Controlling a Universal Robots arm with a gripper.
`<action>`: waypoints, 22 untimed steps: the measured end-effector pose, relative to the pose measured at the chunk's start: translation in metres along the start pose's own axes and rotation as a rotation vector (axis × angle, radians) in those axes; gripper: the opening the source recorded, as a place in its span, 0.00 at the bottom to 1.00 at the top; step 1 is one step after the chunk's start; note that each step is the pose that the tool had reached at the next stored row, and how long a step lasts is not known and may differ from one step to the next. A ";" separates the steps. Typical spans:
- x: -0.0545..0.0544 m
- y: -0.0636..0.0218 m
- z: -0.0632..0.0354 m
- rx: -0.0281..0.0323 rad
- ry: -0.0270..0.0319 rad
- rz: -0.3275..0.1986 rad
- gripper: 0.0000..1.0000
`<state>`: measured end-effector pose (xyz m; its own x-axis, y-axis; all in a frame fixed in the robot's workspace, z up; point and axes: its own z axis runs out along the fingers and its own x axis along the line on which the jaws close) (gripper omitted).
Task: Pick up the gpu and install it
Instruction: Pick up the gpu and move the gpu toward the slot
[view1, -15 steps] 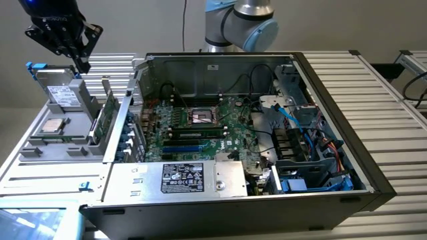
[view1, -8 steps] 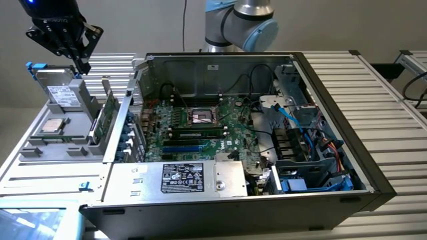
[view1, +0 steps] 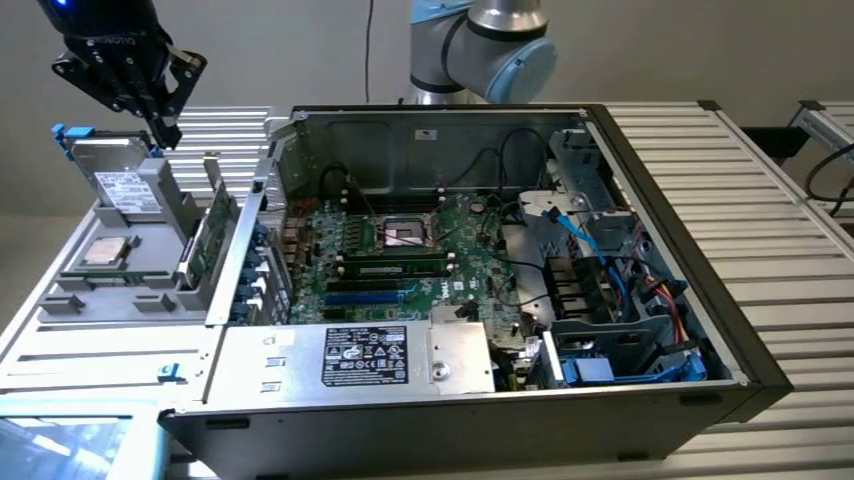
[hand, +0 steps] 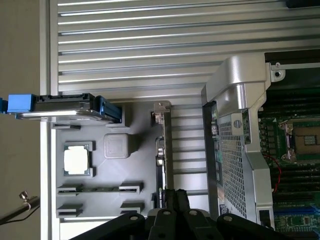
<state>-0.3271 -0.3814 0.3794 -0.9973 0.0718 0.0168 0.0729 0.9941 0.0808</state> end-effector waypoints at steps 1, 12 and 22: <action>0.000 0.0000 0.0000 0.0000 0.0000 0.000 0.13; 0.001 -0.0001 0.0005 -0.0002 -0.0011 0.000 0.49; 0.010 -0.0014 0.0068 0.0548 -0.0049 -0.001 0.49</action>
<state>-0.3374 -0.3815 0.3727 -0.9974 0.0712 0.0119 0.0715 0.9971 0.0262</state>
